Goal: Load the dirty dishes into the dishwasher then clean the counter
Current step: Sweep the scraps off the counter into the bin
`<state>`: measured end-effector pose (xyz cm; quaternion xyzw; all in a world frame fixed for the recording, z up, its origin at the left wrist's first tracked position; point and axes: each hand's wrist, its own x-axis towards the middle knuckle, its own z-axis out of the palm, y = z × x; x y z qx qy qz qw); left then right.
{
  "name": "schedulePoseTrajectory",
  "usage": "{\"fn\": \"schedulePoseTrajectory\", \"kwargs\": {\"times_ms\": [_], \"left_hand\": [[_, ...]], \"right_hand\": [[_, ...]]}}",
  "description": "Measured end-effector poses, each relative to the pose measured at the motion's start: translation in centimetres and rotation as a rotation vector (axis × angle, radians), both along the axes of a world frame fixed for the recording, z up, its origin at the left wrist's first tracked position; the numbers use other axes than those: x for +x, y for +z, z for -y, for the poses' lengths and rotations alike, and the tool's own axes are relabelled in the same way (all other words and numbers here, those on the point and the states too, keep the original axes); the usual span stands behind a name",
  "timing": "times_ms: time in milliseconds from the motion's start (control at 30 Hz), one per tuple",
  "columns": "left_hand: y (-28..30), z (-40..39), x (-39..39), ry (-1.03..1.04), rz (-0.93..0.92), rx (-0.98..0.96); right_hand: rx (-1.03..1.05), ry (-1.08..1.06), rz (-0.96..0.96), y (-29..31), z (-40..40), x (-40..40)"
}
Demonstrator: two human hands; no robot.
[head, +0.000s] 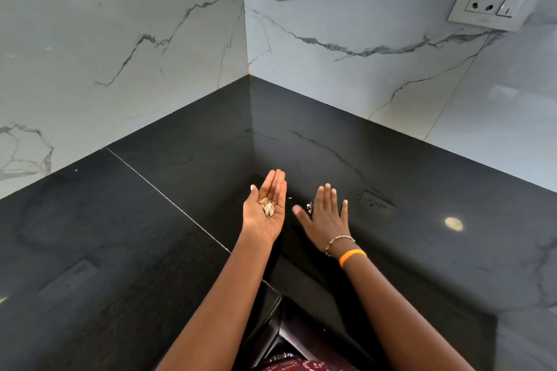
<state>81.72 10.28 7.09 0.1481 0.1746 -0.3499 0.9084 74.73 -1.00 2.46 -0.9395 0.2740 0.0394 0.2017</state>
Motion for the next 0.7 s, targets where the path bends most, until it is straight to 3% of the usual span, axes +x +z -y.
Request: {"fn": "schedulePoseTrajectory", "kwargs": {"times_ms": [100, 233, 567, 700], "left_hand": [[0.0, -0.3, 0.1, 0.018, 0.003, -0.002], [-0.2, -0.6, 0.2, 0.02, -0.02, 0.027], [-0.1, 0.3, -0.4, -0.051, -0.007, 0.057], [-0.1, 0.3, -0.8, -0.073, -0.001, 0.04]], "right_hand": [[0.056, -0.158, 0.124, 0.5, 3.4, -1.1], [-0.151, -0.282, -0.025, -0.3, 7.1, -2.9], [-0.255, 0.155, -0.073, -0.4, 4.3, -1.5], [-0.049, 0.373, -0.041, 0.7, 2.4, -2.3]]}}
